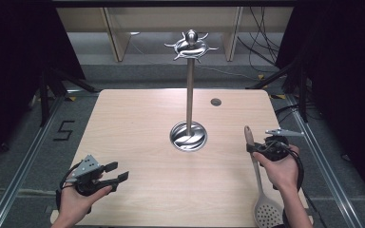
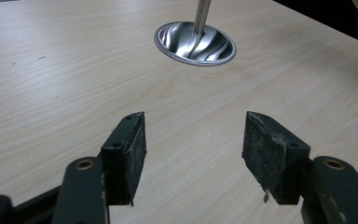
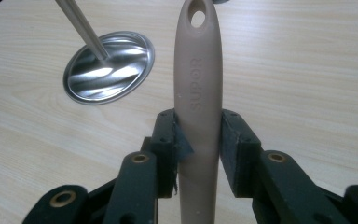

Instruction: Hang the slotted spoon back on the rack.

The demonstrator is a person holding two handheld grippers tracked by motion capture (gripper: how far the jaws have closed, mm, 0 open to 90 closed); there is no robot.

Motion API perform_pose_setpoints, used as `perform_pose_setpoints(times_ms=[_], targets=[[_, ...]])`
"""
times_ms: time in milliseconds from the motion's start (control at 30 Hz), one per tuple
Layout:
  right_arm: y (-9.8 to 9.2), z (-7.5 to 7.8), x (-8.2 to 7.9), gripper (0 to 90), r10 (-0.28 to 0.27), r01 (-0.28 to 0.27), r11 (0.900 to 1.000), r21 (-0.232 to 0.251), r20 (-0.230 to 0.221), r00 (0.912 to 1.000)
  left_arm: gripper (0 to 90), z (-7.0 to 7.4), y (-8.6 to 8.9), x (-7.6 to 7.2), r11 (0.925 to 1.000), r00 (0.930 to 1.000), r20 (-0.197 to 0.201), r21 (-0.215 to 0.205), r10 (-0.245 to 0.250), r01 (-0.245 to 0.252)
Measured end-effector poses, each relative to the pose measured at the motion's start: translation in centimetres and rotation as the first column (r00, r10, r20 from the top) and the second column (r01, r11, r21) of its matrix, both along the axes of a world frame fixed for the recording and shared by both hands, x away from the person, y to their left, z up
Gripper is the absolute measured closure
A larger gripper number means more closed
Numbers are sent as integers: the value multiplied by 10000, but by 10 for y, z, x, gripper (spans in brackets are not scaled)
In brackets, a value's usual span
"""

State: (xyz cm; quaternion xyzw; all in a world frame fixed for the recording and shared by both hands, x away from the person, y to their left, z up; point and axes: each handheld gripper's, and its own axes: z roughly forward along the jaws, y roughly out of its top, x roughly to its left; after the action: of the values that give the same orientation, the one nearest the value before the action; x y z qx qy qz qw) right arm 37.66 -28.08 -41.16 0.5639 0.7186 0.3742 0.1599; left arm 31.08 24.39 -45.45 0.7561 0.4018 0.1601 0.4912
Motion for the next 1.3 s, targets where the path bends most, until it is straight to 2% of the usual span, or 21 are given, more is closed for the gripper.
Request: perform_pose_setpoints(times_ms=[67, 100, 133, 167, 200, 233, 267, 367, 433, 533, 567, 600, 700, 800, 967, 1067, 1100, 1167, 1200, 1233, 1300], targets=[[-1, 1, -1, 693, 115, -111, 9998, -184, 199, 9997, 388, 0, 1, 0, 10000, 10000, 1, 44, -20, 20], [1, 2, -3, 693, 113, -115, 9999, 90, 244, 9996, 388, 0, 1, 0, 10000, 10000, 4, 10, -44, 44], [1, 2, -3, 693, 113, -115, 9999, 90, 244, 9996, 388, 0, 0, 0, 10000, 10000, -6, 26, 8, -8], [-1, 3, -4, 693, 274, -267, 9995, -170, 422, 9987, 388, 0, 0, 0, 10000, 10000, -4, 20, 9, -9], [0, 4, -5, 693, 160, -157, 9999, -68, 506, 9986, 388, 0, 1, 0, 10000, 10000, -3, 13, 6, -6], [2, 4, -7, 693, -12, 4, 9997, 243, 335, 9994, 388, 0, 1, 0, 10000, 10000, -3, 13, 6, -6], [2, 4, -7, 693, -12, 4, 9997, 243, 335, 9994, 388, 0, 0, 0, 10000, 10000, -1, 14, 3, -3], [0, 7, -7, 693, 203, -219, 9997, 147, 1010, 9947, 388, 0, 0, 0, 10000, 10000, -3, 29, 5, -5], [-1, 9, -8, 693, 164, -161, 9999, -37, 997, 9949, 388, 0, 0, 1, 10000, 10000, -9, 26, 5, -5], [3, 11, -11, 693, -2, -34, 9994, 351, 1030, 9947, 388, 0, 0, 0, 10000, 10000, -25, -17, -4, 4], [0, 12, -9, 693, 243, -258, 9996, 89, 1352, 9905, 388, 0, 1, 1, 9999, 10000, -53, -95, -39, 39], [1, 12, -9, 693, 179, -205, 9997, 161, 1468, 9890, 388, 0, 1, 1, 9999, 10000, -40, -99, -27, 26], [3, 15, -12, 693, 36, -65, 9997, 230, 1246, 9922, 389, 0, 1, 1, 9999, 10000, -42, -107, -7, 7], [1, 17, -11, 693, 189, -209, 9998, 77, 2016, 9793, 389, 0, 1, 1, 9999, 10000, -48, -106, -10, 9], [1, 21, -13, 693, 168, -178, 9998, 29, 2085, 9779, 389, 0, 1, 1, 9999, 10000, -49, -106, -9, 8], [2, 22, -14, 693, 141, -192, 9996, 198, 2283, 9735, 389, -1, 1, 1, 10000, 10000, -31, -86, -43, 43], [5, 21, -15, 693, -93, -24, 9985, 543, 2137, 9769, 389, -1, 0, 1, 9999, 10000, -39, -115, 3, -3], [4, 21, -14, 693, -46, -62, 9989, 472, 2254, 9743, 389, -1, 1, 1, 9999, 10000, -55, -106, -21, 20], [3, 21, -13, 693, 183, -292, 9988, 398, 2503, 9680, 389, 0, 1, 1, 10000, 10000, -55, -86, -7, 6], [6, 22, -16, 693, -132, -1, 9983, 589, 2250, 9743, 389, 0, 1, 0, 10000, 10000, -56, -47, 21, -22], [6, 22, -15, 693, -66, -62, 9986, 535, 2348, 9720, 389, 0, 1, 0, 10000, 10000, -66, 13, 55, -55]])
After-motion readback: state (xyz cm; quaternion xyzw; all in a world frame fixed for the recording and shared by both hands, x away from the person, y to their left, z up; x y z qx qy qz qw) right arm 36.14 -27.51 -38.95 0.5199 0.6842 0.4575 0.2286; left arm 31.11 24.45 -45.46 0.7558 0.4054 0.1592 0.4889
